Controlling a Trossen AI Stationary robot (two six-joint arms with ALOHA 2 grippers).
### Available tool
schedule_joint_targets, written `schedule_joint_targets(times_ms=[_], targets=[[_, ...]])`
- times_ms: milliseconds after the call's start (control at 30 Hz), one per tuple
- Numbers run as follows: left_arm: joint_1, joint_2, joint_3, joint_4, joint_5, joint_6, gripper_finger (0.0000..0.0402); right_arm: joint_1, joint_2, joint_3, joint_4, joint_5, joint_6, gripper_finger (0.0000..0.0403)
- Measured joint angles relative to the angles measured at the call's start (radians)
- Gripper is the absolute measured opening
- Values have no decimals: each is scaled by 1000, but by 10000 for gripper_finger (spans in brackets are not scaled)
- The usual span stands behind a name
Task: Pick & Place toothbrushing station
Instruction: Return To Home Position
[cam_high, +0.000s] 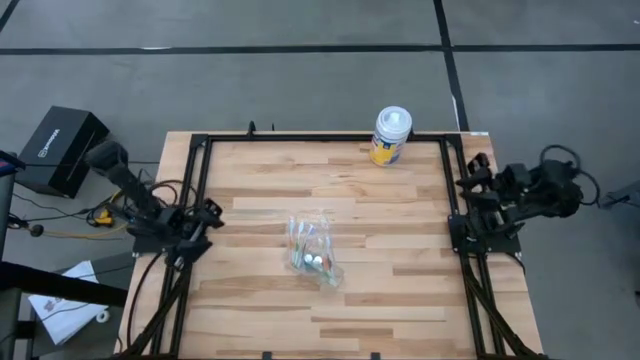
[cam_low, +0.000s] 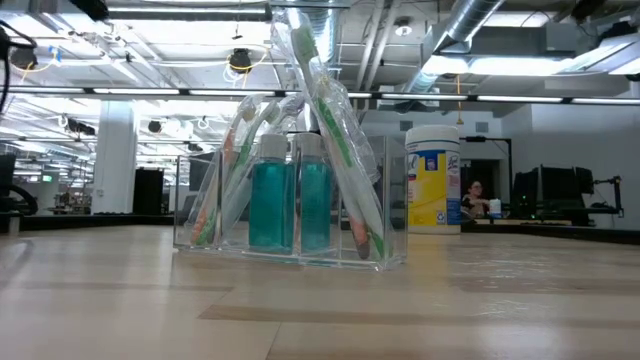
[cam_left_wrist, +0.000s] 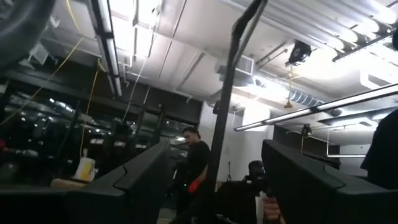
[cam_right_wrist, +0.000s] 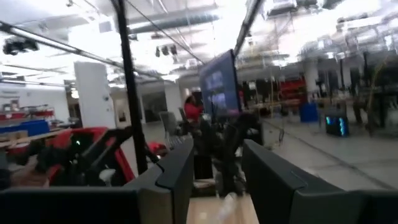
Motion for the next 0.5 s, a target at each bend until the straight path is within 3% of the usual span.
schedule_joint_targets(times_ms=[267, 500], targets=[[332, 119, -18, 1, 239, -287, 249, -1, 0, 1, 25, 31, 29, 128], [668, 230, -18, -11, 578, -571, 249, -1, 0, 2, 44, 6, 35, 128]])
